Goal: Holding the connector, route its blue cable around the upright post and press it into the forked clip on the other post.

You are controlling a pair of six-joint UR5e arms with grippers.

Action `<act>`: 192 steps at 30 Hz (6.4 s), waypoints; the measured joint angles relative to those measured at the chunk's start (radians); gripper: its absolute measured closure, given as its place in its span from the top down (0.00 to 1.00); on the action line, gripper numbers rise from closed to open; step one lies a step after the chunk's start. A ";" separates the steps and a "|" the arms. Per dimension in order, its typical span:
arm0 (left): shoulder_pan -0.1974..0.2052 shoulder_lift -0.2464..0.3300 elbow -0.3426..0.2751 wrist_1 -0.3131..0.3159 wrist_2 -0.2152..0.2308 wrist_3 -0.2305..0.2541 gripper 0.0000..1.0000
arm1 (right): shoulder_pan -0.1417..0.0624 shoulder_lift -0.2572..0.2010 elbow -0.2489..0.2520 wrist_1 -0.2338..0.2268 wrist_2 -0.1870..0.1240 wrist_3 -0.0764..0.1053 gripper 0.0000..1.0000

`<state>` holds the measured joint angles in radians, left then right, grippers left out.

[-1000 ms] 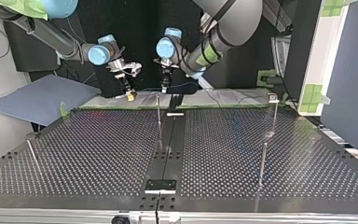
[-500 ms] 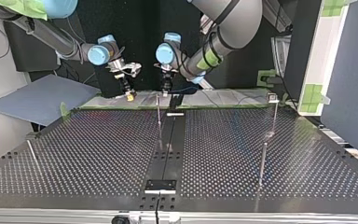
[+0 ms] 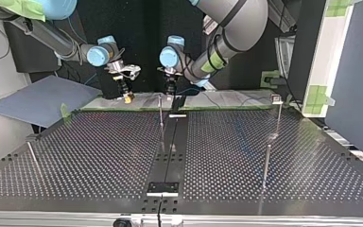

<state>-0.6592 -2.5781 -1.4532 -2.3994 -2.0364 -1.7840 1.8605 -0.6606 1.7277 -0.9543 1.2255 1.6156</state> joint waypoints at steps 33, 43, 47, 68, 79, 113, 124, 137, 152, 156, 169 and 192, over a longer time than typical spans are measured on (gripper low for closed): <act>0.012 -0.002 0.047 0.029 0.056 -0.003 0.03 | -0.002 0.001 -0.032 0.001 0.002 0.001 0.00; 0.021 -0.002 0.047 0.023 0.067 -0.005 0.05 | -0.006 0.002 -0.049 0.005 0.003 0.003 0.00; 0.025 -0.002 0.047 0.022 0.079 -0.006 0.05 | -0.008 0.002 -0.055 0.005 0.003 0.003 0.00; 0.033 -0.002 0.045 -0.002 0.089 0.012 0.33 | -0.007 0.005 -0.062 0.011 0.001 0.003 0.00; 0.050 -0.002 0.045 -0.060 0.108 0.032 0.93 | -0.004 0.007 -0.062 0.017 0.000 0.003 0.00; 0.038 0.093 -0.084 -0.155 0.079 -0.013 1.00 | -0.009 0.008 -0.062 0.045 0.007 0.018 0.00; 0.007 0.096 -0.094 -0.148 0.107 -0.013 1.00 | -0.009 0.008 -0.062 0.046 0.006 0.027 0.00; 0.004 0.096 -0.094 -0.145 0.110 -0.015 1.00 | -0.009 0.008 -0.062 0.048 0.006 0.030 0.00; 0.004 0.096 -0.093 -0.143 0.124 -0.015 1.00 | -0.009 0.008 -0.062 0.047 0.006 0.031 0.00; 0.004 0.096 -0.093 -0.137 0.137 -0.015 1.00 | -0.008 0.008 -0.062 0.045 0.006 0.032 0.00; 0.004 0.096 -0.093 -0.133 0.154 -0.015 1.00 | -0.008 0.008 -0.062 0.042 0.005 0.035 0.00; -0.060 0.216 -0.214 -0.046 0.089 0.030 1.00 | -0.005 0.008 -0.062 0.064 0.014 0.039 0.00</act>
<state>-0.7193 -2.3624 -1.6673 -2.4453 -1.9471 -1.7540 1.8551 -0.6529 1.6660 -0.8908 1.2391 1.6549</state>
